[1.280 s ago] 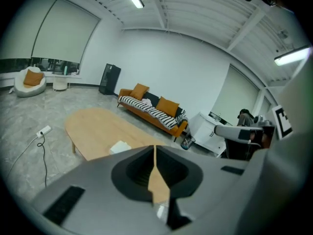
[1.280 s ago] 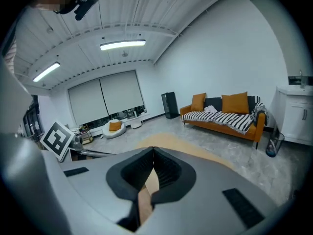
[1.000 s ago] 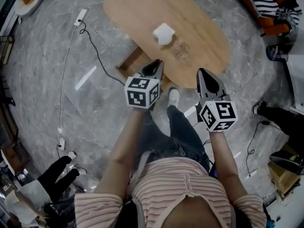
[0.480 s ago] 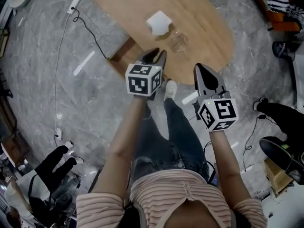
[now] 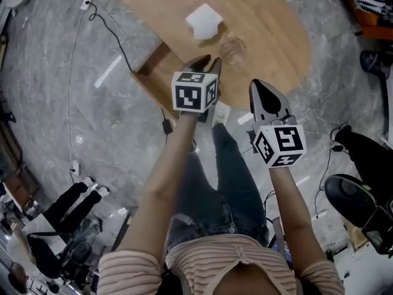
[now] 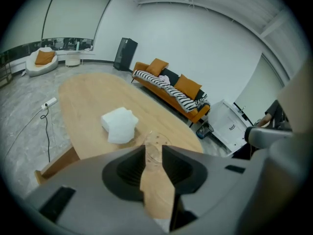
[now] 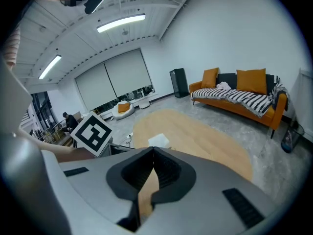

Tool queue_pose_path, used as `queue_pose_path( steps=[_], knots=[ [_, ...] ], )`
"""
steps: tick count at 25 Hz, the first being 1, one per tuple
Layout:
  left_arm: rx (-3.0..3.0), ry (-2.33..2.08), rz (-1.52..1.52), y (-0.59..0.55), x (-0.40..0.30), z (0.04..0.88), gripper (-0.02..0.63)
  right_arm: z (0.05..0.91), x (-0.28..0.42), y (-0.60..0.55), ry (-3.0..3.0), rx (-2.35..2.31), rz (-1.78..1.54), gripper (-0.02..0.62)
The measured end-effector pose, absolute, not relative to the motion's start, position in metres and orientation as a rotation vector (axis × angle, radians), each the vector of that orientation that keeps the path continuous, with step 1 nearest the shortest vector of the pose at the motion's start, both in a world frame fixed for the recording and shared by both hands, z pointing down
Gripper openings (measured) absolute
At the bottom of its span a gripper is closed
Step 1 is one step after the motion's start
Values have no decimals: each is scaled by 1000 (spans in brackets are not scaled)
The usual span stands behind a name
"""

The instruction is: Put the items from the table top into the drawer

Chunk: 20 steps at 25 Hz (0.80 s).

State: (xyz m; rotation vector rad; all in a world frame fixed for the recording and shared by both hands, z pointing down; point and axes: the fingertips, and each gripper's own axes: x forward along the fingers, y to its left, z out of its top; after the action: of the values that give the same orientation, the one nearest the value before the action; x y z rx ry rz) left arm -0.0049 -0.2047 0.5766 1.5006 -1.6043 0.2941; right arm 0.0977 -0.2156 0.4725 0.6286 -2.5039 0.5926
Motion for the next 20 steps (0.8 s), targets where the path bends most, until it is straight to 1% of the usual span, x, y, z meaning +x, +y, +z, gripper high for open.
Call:
queue_pose_path(
  steps=[9,20],
  knots=[
    [1413,-1576,315,-233,-7,617,95,503,92,-235,-2477,634,598,9],
    [1329,-1549,430,-254,-13,648,97,520,97,-237,-2443,639,639,9]
  ],
)
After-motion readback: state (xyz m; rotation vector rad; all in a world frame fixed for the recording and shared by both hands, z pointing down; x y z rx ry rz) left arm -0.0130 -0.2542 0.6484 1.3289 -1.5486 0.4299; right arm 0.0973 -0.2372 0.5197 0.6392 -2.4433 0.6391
